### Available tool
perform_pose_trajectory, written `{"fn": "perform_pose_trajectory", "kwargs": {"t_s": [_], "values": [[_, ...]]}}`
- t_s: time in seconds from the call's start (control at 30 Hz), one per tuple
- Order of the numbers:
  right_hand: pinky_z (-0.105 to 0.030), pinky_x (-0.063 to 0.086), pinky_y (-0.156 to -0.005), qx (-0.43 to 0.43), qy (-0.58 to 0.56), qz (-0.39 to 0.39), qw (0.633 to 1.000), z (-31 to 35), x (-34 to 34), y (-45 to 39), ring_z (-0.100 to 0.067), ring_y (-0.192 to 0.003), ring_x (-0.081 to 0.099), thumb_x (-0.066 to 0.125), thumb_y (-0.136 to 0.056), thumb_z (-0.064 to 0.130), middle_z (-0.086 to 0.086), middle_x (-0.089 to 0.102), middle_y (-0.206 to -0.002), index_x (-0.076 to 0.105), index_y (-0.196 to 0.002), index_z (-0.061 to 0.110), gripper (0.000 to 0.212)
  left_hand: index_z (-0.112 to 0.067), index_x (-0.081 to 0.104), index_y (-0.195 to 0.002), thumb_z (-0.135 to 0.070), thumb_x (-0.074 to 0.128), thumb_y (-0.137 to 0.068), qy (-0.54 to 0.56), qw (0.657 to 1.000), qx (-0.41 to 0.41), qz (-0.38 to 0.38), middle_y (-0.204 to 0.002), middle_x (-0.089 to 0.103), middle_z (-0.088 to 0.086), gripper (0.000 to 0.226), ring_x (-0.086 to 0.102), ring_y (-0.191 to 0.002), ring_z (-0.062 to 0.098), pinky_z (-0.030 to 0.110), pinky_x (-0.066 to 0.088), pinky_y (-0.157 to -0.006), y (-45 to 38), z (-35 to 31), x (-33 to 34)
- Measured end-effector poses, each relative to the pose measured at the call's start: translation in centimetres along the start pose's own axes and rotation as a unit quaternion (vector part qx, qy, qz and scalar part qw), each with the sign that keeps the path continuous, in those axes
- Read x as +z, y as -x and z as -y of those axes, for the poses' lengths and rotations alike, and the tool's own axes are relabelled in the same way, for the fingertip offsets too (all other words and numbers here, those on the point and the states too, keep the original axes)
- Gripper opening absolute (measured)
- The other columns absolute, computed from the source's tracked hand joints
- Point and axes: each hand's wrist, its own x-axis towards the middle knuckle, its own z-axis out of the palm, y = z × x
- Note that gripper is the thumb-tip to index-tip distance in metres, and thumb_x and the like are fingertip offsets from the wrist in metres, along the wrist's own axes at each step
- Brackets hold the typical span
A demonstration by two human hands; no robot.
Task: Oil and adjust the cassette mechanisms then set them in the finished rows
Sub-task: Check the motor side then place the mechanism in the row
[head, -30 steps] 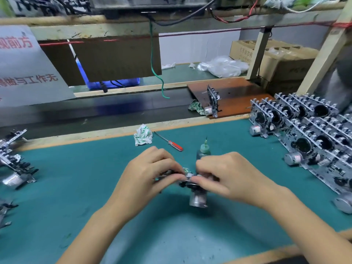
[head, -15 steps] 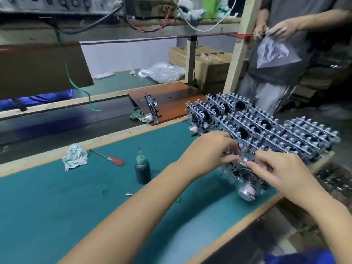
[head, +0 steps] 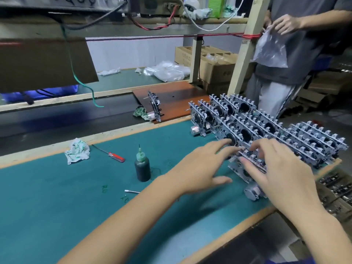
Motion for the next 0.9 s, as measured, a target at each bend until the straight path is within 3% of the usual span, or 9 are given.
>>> {"fn": "perform_pose_trajectory", "kwargs": {"t_s": [0.1, 0.23, 0.37, 0.43, 0.53, 0.6, 0.7, 0.83, 0.9], "values": [[-0.029, 0.042, -0.044, -0.066, -0.129, 0.026, 0.989, 5.4, 1.0, 0.7, -0.013, -0.059, 0.054, 0.051, -0.086, 0.047, 0.010, 0.051, -0.066, 0.058, -0.081, 0.022, 0.027, -0.018, 0.055, -0.127, -0.031, 0.065, -0.089, 0.073, 0.993, -0.049, -0.084, -0.133, 0.050, -0.001, 0.041, 0.040, -0.124, 0.009, 0.020, 0.030, -0.104, 5.8, 1.0, -1.9], [-0.023, 0.043, -0.040, -0.166, -0.200, 0.095, 0.961, 13.8, 4.0, 2.2, -0.007, -0.058, 0.055, 0.045, -0.080, 0.045, 0.014, 0.051, -0.063, 0.058, -0.073, 0.025, 0.025, -0.020, 0.067, -0.107, -0.029, 0.066, -0.089, 0.101, 0.972, -0.193, -0.093, -0.111, 0.061, -0.010, 0.020, 0.050, -0.104, 0.002, 0.015, 0.036, -0.091, 15.5, 3.1, -3.4], [-0.018, 0.037, -0.040, -0.291, -0.215, 0.163, 0.918, 22.1, 6.2, 3.4, -0.003, -0.055, 0.055, 0.068, -0.066, 0.047, 0.015, 0.052, -0.060, 0.060, -0.070, 0.028, 0.021, -0.028, 0.067, -0.098, -0.026, 0.067, -0.087, 0.065, 0.943, -0.315, -0.082, -0.099, 0.062, -0.020, 0.011, 0.052, -0.095, -0.004, 0.017, 0.040, -0.085, 25.0, 4.1, -5.2], [-0.016, 0.039, -0.045, -0.345, -0.226, 0.196, 0.890, 25.9, 6.6, 3.2, -0.003, -0.060, 0.058, 0.076, -0.062, 0.049, 0.016, 0.056, -0.065, 0.062, -0.076, 0.030, 0.028, -0.033, 0.066, -0.095, -0.030, 0.067, -0.087, 0.037, 0.922, -0.371, -0.108, -0.098, 0.062, -0.021, 0.009, 0.053, -0.095, -0.003, 0.023, 0.043, -0.086, 29.4, 3.7, -6.6], [-0.026, 0.044, -0.070, -0.438, -0.259, 0.262, 0.820, 31.7, 6.8, 2.6, -0.012, -0.096, 0.055, 0.059, -0.086, 0.043, 0.007, 0.057, -0.102, 0.055, -0.112, 0.024, 0.032, -0.028, 0.068, -0.098, -0.050, 0.052, -0.084, -0.078, 0.887, -0.428, -0.155, -0.102, 0.063, -0.015, 0.030, 0.054, -0.098, 0.001, 0.023, 0.040, -0.088, 35.9, 2.2, -9.4], [-0.033, 0.040, -0.082, -0.474, -0.297, 0.289, 0.777, 35.5, 6.9, 2.5, -0.018, -0.112, 0.044, 0.051, -0.093, 0.034, 0.000, 0.049, -0.120, 0.044, -0.128, 0.021, 0.037, -0.018, 0.071, -0.098, -0.051, 0.047, -0.083, -0.183, 0.847, -0.467, -0.176, -0.103, 0.064, -0.004, 0.043, 0.059, -0.098, 0.014, 0.026, 0.039, -0.089, 39.6, 1.6, -11.1], [-0.038, 0.043, -0.090, -0.532, -0.308, 0.230, 0.755, 41.7, 6.9, 2.5, -0.023, -0.115, 0.040, 0.051, -0.093, 0.020, -0.005, 0.045, -0.127, 0.040, -0.135, 0.016, 0.044, -0.010, 0.069, -0.103, -0.044, 0.059, -0.081, -0.282, 0.752, -0.558, -0.209, -0.104, 0.065, 0.008, 0.042, 0.059, -0.097, 0.029, 0.037, 0.040, -0.088, 43.9, 0.9, -13.0], [-0.030, 0.041, -0.093, -0.590, -0.253, 0.103, 0.760, 49.3, 6.7, 2.4, -0.018, -0.127, 0.037, 0.031, -0.095, 0.014, 0.001, 0.039, -0.140, 0.026, -0.144, 0.018, 0.049, -0.008, 0.057, -0.121, -0.039, 0.074, -0.078, -0.263, 0.617, -0.723, -0.165, -0.109, 0.063, 0.015, 0.056, 0.062, -0.096, 0.036, 0.046, 0.049, -0.075, 45.3, 1.5, -14.0], [-0.028, 0.036, -0.099, -0.610, -0.213, 0.078, 0.759, 51.7, 7.0, 2.5, -0.017, -0.132, 0.032, 0.024, -0.097, 0.018, 0.002, 0.032, -0.148, 0.019, -0.147, 0.020, 0.051, -0.007, 0.050, -0.125, -0.039, 0.070, -0.082, -0.217, 0.599, -0.763, -0.110, -0.105, 0.064, 0.017, 0.058, 0.064, -0.093, 0.036, 0.044, 0.049, -0.073, 45.2, 2.4, -14.3]]}}
